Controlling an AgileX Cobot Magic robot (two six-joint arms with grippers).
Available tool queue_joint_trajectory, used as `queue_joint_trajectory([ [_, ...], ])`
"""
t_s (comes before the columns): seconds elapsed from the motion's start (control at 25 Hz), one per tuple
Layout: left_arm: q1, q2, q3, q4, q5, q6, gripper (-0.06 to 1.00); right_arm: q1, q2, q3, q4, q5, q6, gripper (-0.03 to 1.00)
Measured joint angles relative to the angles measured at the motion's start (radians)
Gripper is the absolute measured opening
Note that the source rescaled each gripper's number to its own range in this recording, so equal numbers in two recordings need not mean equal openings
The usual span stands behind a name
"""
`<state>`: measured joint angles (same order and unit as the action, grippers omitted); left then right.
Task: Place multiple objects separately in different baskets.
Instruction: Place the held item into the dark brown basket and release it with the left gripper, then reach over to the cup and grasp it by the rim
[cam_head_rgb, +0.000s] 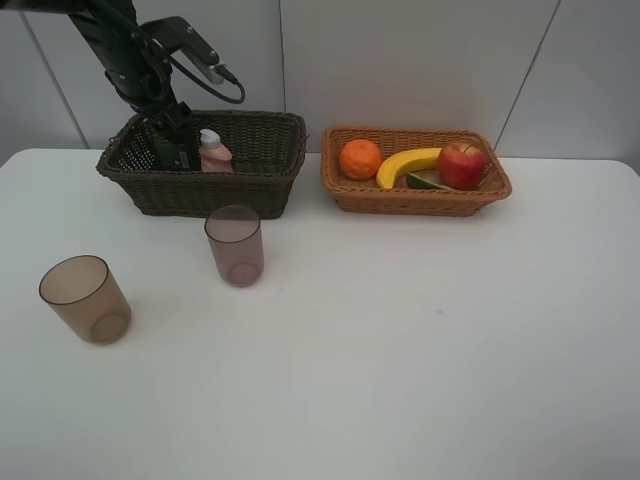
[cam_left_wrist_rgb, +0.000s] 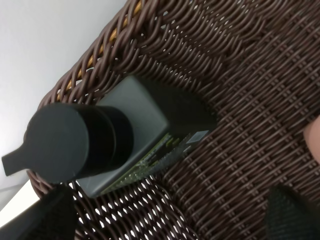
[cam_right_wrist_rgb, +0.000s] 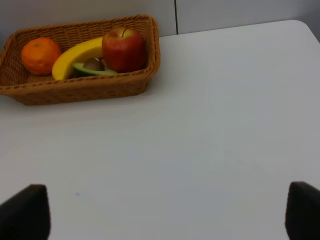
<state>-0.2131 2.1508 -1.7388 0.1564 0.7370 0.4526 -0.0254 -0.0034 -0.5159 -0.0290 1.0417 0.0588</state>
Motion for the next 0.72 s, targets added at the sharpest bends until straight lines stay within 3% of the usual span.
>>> queue_joint_trajectory([
  [0.48,0.0,-0.105,0.0,-0.009,0.06,0.0,1.0,0.0,0.0,0.0,0.0,0.0,0.0,1.0],
  [0.72,-0.013,-0.17,0.0,-0.1,0.154,0.0,1.0,0.0,0.0,0.0,0.0,0.0,0.0,1.0],
])
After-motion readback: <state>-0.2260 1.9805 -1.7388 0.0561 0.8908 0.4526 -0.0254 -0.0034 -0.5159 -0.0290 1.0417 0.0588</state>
